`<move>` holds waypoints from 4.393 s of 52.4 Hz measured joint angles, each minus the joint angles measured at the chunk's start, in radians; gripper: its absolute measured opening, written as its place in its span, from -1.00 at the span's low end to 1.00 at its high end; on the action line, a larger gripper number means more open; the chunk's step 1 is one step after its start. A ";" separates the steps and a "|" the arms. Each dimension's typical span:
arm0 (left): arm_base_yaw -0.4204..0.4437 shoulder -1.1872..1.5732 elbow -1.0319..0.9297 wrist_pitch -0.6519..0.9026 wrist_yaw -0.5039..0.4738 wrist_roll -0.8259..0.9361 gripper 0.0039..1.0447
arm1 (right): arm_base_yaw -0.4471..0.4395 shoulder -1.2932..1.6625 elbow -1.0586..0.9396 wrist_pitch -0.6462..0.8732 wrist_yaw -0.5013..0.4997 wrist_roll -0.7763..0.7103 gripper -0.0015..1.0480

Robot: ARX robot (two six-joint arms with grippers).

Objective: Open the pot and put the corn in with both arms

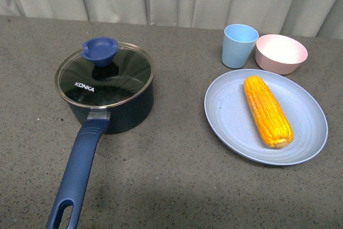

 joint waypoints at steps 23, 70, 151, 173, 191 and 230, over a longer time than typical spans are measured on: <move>0.000 0.000 0.000 0.000 0.000 0.000 0.88 | 0.000 0.000 0.000 0.000 0.000 0.000 0.82; 0.000 0.000 0.000 0.000 0.000 0.000 0.88 | 0.000 0.000 0.000 0.000 0.000 0.000 0.82; -0.288 1.669 0.417 1.056 -0.063 -0.198 0.88 | 0.000 0.000 0.000 0.000 0.000 0.000 0.82; -0.309 1.937 0.612 1.049 -0.078 -0.134 0.88 | 0.000 0.000 0.000 0.000 0.000 0.000 0.82; -0.305 2.035 0.673 1.045 -0.090 -0.095 0.88 | 0.000 0.000 0.000 0.000 0.000 0.000 0.82; -0.295 2.073 0.693 1.040 -0.095 -0.078 0.16 | 0.000 0.000 0.000 0.000 0.000 0.000 0.82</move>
